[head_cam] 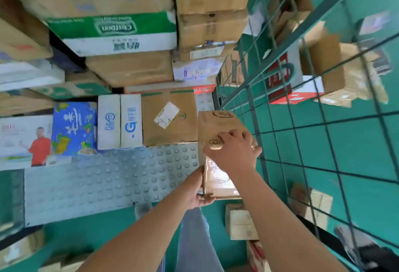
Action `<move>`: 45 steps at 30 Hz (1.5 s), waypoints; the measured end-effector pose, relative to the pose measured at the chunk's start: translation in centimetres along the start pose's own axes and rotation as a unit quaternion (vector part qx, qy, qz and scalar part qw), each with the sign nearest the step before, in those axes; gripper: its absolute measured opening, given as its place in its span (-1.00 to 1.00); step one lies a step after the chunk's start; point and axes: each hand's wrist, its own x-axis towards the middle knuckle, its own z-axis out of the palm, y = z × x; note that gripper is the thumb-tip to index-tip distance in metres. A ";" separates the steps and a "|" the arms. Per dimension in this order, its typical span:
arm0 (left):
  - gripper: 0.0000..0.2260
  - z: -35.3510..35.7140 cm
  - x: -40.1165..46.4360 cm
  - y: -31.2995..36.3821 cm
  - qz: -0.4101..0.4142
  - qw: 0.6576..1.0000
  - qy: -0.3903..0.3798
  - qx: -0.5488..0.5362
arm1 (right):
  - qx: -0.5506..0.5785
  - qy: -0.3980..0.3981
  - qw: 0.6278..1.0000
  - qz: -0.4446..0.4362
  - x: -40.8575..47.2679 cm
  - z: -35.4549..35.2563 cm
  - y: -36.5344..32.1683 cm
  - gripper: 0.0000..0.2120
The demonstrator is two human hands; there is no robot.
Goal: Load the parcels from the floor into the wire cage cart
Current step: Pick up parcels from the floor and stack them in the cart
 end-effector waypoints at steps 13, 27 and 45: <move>-0.65 0.5 11.6 3.8 0.003 0.998 -0.016 -0.055 | -0.100 0.052 0.991 -0.077 9.7 3.7 -2.2 -0.34; -0.58 1.2 15.4 10.5 0.028 0.997 0.017 -0.074 | 0.015 0.150 0.987 -0.046 14.2 8.1 -0.6 -0.35; -0.60 0.6 24.1 12.9 0.155 0.987 0.001 -0.041 | 0.185 -0.073 0.979 -0.037 21.7 24.0 2.2 -0.34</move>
